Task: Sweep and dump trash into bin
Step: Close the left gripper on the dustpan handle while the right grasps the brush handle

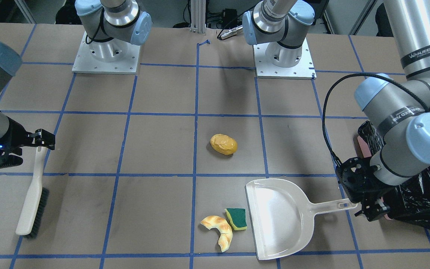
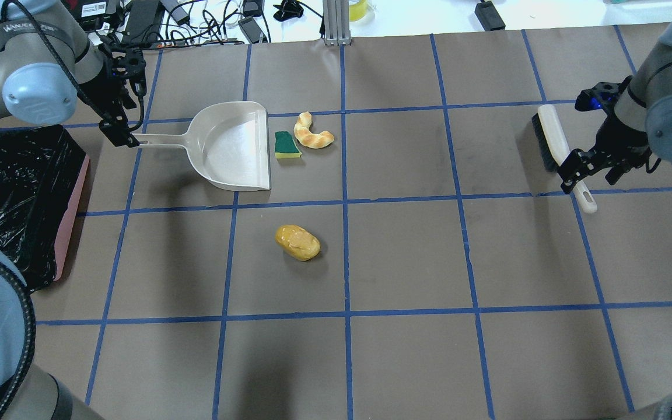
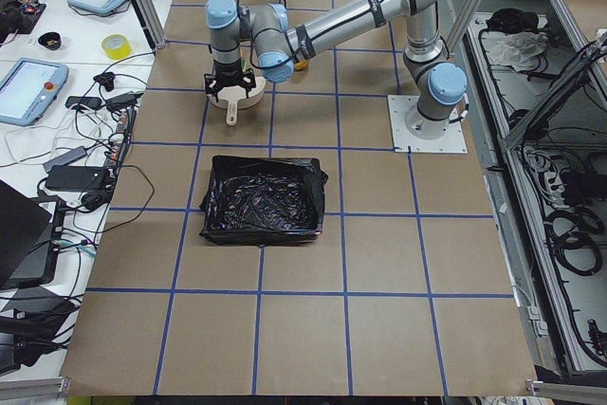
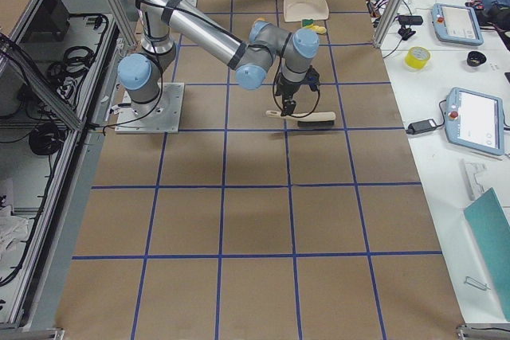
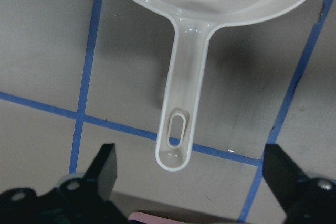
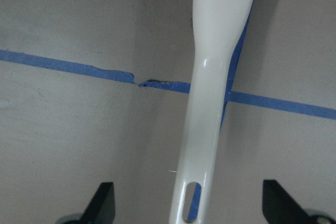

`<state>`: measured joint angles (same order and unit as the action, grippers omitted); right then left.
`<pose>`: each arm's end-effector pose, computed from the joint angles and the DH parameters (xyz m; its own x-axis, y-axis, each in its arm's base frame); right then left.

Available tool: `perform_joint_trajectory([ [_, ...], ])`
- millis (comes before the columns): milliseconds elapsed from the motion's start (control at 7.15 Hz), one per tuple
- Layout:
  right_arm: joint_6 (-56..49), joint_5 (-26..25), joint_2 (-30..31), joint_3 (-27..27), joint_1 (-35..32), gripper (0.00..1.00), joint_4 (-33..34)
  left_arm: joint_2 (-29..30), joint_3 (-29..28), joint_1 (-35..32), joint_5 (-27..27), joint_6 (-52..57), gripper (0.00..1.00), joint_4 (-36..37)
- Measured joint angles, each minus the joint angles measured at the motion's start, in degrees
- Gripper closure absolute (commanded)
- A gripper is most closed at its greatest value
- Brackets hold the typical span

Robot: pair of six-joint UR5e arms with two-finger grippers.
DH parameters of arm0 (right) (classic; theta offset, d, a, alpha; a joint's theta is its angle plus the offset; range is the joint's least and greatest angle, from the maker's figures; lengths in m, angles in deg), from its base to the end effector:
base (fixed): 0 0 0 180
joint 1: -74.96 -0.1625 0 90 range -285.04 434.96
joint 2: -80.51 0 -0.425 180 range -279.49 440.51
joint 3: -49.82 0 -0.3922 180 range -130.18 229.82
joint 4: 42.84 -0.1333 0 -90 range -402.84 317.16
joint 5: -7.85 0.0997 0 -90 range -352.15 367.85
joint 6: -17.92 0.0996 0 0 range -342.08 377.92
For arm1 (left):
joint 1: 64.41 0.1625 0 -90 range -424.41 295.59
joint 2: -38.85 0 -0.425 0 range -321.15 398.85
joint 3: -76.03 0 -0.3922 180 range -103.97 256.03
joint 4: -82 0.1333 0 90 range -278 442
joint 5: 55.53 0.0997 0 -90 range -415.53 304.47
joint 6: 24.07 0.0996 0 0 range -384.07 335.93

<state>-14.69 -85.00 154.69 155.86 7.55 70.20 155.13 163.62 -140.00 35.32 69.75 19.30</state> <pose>-0.0860 -0.5407 0.2508 -0.9838 -0.1744 -0.0412 -0.1788 0.9715 0.1556 0.0347 -0.6646 0.2914 -0.1834 0.9813 -0.0587 0.9826 0.1847 0.0188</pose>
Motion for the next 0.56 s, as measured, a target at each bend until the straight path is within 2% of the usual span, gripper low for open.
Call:
perform_joint_trajectory([
  [140, 0.4, -0.4, -0.3, 1.4, 0.1, 0.20, 1.1, 1.3, 0.1, 0.0, 0.8, 1.4, 0.06, 0.3],
  [280, 1.3, -1.2, -0.6, 2.1, 0.1, 0.39, 1.5, 2.1, 0.4, 0.0, 2.2, 1.9, 0.06, 0.1],
  [420, 2.4, -1.7, -0.9, 2.3, 0.1, 0.53, 1.7, 2.7, 0.5, 0.0, 3.0, 2.4, 0.06, 0.1],
  [559, 3.4, -1.9, -1.0, 2.3, 0.1, 0.58, 1.8, 3.4, 0.4, 0.0, 3.2, 3.1, 0.15, 0.3],
])
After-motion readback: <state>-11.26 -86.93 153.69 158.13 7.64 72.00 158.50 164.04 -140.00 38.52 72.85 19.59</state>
